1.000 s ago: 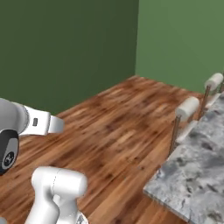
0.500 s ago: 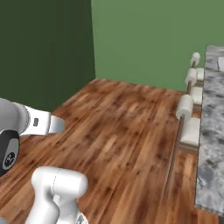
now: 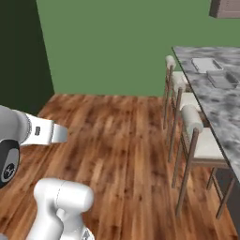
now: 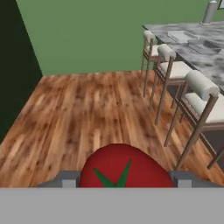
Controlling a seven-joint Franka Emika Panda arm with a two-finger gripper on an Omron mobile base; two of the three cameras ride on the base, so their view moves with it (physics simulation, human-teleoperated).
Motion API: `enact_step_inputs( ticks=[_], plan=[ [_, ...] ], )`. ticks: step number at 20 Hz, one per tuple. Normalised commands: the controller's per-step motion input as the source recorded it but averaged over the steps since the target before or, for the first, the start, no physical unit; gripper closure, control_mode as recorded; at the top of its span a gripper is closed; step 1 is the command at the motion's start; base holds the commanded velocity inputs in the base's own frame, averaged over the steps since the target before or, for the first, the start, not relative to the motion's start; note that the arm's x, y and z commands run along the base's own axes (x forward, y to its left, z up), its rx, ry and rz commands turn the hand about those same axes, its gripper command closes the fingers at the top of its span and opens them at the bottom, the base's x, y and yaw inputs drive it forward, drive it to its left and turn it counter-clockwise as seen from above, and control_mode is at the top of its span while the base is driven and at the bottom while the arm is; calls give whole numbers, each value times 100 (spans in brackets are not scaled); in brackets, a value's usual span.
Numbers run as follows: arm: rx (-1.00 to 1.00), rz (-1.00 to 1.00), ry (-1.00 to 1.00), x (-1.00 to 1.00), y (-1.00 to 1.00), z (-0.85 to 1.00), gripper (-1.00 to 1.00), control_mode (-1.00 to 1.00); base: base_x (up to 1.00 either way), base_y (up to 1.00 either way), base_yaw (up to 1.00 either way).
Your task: Place the cold items (carrot and tomato) from the fridge in one tupperware on the dining counter. Place the warm items (kebab skewer and hot dog) in the stove area in another tupperware.
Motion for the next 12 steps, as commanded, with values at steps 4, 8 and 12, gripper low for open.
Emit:
enact_step_inputs(
  ticks=[4, 8, 12],
  plan=[
    [0, 0, 0, 0, 0, 0, 100, 100, 100, 82, -47],
    [0, 0, 0, 0, 0, 0, 100, 100, 100, 80, -47],
    [0, 0, 0, 0, 0, 0, 100, 100, 100, 83, -47]
  ],
)
